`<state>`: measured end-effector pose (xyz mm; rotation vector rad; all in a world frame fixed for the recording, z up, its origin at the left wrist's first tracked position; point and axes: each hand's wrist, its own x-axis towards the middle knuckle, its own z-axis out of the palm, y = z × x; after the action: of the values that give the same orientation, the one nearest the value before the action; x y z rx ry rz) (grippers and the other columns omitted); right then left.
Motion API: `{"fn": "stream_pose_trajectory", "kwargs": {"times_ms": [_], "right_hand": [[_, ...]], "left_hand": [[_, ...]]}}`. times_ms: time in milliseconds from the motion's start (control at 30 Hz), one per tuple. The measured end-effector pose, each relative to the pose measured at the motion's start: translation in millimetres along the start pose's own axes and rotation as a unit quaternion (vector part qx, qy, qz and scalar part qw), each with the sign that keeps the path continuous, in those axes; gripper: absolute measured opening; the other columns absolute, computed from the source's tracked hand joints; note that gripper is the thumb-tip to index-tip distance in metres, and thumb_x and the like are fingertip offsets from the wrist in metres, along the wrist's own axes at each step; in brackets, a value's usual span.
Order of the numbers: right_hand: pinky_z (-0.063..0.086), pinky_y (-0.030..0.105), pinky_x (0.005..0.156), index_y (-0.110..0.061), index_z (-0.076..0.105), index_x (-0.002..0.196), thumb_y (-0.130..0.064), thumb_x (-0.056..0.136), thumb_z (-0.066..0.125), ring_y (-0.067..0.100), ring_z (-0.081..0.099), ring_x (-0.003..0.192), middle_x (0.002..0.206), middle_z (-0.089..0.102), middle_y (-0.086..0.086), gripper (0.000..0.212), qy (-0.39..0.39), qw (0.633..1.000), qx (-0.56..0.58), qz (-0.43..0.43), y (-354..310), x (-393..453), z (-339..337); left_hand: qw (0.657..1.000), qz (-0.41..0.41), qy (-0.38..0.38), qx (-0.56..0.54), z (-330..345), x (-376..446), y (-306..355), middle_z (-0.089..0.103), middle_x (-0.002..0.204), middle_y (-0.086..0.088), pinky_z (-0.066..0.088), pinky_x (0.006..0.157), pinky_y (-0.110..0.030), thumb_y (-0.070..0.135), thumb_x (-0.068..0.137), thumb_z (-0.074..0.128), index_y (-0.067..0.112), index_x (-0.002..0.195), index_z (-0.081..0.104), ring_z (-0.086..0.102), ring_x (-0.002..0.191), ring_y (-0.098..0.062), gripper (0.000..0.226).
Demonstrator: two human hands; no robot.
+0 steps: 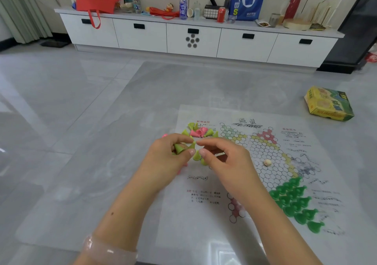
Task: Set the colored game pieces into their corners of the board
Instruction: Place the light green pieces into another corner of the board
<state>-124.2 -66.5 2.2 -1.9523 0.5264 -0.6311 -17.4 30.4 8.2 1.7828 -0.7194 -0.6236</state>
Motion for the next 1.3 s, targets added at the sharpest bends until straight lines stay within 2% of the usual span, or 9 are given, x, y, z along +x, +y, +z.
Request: {"fn": "stream_pose_trajectory", "kwargs": {"times_ms": [200, 333, 500, 700, 800, 933, 1033, 1200, 1300], "right_hand": [[0.052, 0.022, 0.074, -0.039, 0.064, 0.084, -0.015, 0.082, 0.065, 0.004, 0.063, 0.078, 0.084, 0.066, -0.017, 0.025, 0.002, 1.0, 0.017, 0.004, 2.3, 1.5, -0.5], [0.051, 0.021, 0.069, -0.039, 0.064, 0.076, -0.012, 0.081, 0.066, 0.006, 0.062, 0.072, 0.077, 0.066, -0.013, 0.028, -0.003, 1.0, 0.011, -0.003, 3.6, 2.0, -0.6], [0.045, 0.01, 0.066, -0.023, 0.069, 0.083, -0.012, 0.08, 0.067, 0.004, 0.058, 0.073, 0.08, 0.065, -0.009, 0.011, -0.014, 0.999, -0.026, -0.026, 5.2, 1.7, -1.3], [0.046, 0.012, 0.065, -0.021, 0.067, 0.082, -0.013, 0.082, 0.064, 0.004, 0.059, 0.07, 0.076, 0.066, -0.01, 0.009, -0.004, 0.999, -0.034, -0.033, 4.0, 0.9, -4.5], [0.044, 0.007, 0.062, -0.029, 0.062, 0.075, -0.013, 0.083, 0.062, -0.003, 0.059, 0.069, 0.072, 0.065, -0.012, 0.017, 0.053, 0.999, -0.008, -0.008, 2.6, 0.9, -11.7], [0.044, 0.005, 0.064, -0.034, 0.06, 0.075, -0.017, 0.084, 0.062, -0.005, 0.059, 0.071, 0.074, 0.065, -0.014, 0.019, 0.099, 0.995, 0.001, 0.016, 4.1, 1.5, -19.3], [0.044, 0.005, 0.064, -0.033, 0.06, 0.074, -0.018, 0.084, 0.062, -0.006, 0.058, 0.071, 0.074, 0.064, -0.014, 0.018, 0.103, 0.994, 0.009, 0.019, 1.5, 2.7, -21.4], [0.043, 0.004, 0.063, -0.032, 0.061, 0.074, -0.017, 0.084, 0.062, -0.007, 0.059, 0.07, 0.071, 0.064, -0.017, 0.018, 0.101, 0.995, 0.024, 0.007, -4.7, 5.3, -26.1], [0.043, 0.004, 0.063, -0.032, 0.06, 0.075, -0.018, 0.084, 0.062, -0.007, 0.058, 0.07, 0.071, 0.064, -0.016, 0.017, 0.102, 0.994, 0.026, 0.003, -5.5, 6.1, -29.7]], "left_hand": [[0.999, 0.03, -0.03, 0.008, 1.1, 1.0, -2.1, 0.057, 0.074, -0.005, 0.045, 0.069, -0.027, 0.011, 0.084, 0.063, 0.041, 0.094, 0.057, 0.051, 0.063, -0.016, 0.032], [0.997, 0.043, -0.048, 0.032, 2.5, 1.4, -3.7, 0.057, 0.073, 0.002, 0.041, 0.067, -0.021, 0.009, 0.084, 0.061, 0.033, 0.108, 0.058, 0.049, 0.062, -0.009, 0.034], [0.995, 0.052, -0.057, 0.07, 1.7, 1.1, -5.0, 0.059, 0.081, 0.01, 0.039, 0.071, -0.019, 0.017, 0.084, 0.063, 0.028, 0.116, 0.06, 0.05, 0.065, -0.001, 0.034], [0.996, 0.034, -0.061, 0.047, -0.8, -1.4, -1.8, 0.061, 0.076, 0.011, 0.041, 0.067, -0.015, 0.015, 0.087, 0.058, 0.032, 0.106, 0.062, 0.052, 0.063, 0.0, 0.026], [1.0, 0.006, -0.021, -0.002, -4.7, -1.1, 3.3, 0.061, 0.072, 0.004, 0.039, 0.046, -0.01, 0.018, 0.09, 0.053, 0.023, 0.094, 0.067, 0.051, 0.049, 0.001, 0.015], [0.997, -0.013, 0.067, -0.026, -12.8, 4.0, 0.8, 0.049, 0.058, 0.003, 0.034, 0.043, -0.02, 0.016, 0.095, 0.041, 0.018, 0.077, 0.063, 0.039, 0.037, -0.002, 0.028], [0.995, -0.035, 0.091, -0.033, -18.8, 4.3, -1.1, 0.05, 0.059, 0.001, 0.034, 0.036, -0.015, -0.002, 0.088, 0.033, 0.024, 0.08, 0.057, 0.039, 0.039, -0.003, 0.037], [0.988, -0.029, 0.098, 0.119, -18.6, 13.6, 1.0, 0.044, 0.062, -0.003, 0.04, 0.035, -0.02, 0.0, 0.087, 0.034, 0.021, 0.09, 0.055, 0.044, 0.048, -0.015, 0.029], [0.944, -0.009, 0.116, 0.31, -17.7, 29.2, 3.7, 0.048, 0.063, 0.001, 0.041, 0.055, -0.028, 0.015, 0.088, 0.048, 0.017, 0.1, 0.051, 0.051, 0.063, -0.022, 0.013]]}}
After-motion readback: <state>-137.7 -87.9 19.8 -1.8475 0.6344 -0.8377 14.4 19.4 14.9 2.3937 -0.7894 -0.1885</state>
